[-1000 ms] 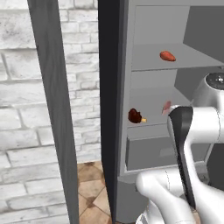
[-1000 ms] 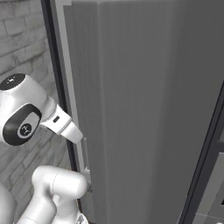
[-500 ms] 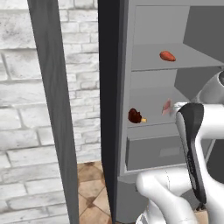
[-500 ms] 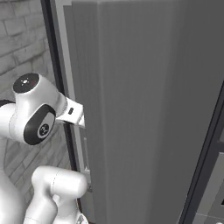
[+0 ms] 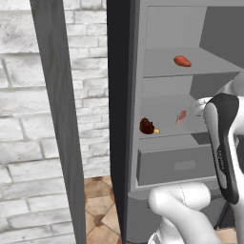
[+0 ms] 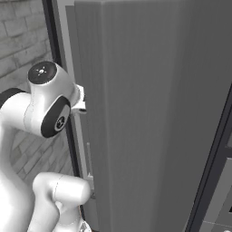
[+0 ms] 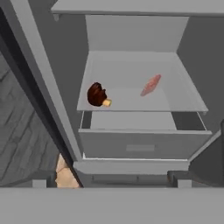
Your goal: Gather the sweet potato and bell pepper from the fridge and place them on a tray on the dining counter. Then gather the steaks from the fridge and place them on the other tray.
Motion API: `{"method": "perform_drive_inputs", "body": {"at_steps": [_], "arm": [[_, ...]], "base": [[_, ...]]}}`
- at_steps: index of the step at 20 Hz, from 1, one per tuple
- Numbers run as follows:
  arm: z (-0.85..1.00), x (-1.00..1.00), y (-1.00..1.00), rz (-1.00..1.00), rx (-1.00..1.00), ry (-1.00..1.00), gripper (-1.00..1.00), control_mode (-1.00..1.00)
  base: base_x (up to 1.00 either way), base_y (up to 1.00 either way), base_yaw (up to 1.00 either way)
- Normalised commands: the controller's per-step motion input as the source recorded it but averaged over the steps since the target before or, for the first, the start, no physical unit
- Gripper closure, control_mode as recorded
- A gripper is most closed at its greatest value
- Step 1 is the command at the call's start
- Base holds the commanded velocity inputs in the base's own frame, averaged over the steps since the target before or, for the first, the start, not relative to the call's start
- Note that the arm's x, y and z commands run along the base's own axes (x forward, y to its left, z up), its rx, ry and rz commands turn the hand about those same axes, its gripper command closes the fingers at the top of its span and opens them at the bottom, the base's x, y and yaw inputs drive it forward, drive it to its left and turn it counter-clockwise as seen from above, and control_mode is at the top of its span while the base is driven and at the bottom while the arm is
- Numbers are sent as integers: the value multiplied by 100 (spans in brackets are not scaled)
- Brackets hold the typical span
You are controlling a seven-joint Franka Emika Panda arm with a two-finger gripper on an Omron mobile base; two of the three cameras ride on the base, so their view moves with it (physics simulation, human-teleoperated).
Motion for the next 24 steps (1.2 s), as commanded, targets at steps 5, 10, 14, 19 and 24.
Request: {"method": "perform_drive_inputs", "body": {"at_steps": [5,10,14,19,24], "arm": [[42,30,0,10,-10,-10,-100,-100],[30,24,-4,6,-13,-18,-100,-100],[23,23,-16,4,-13,-22,-100,-100],[10,35,-26,3,-4,-14,-100,-100],[22,42,-9,0,0,-1,-100,-100]], "base": [[0,0,0],[0,0,0],[0,0,0],[0,0,0],[0,0,0]]}}
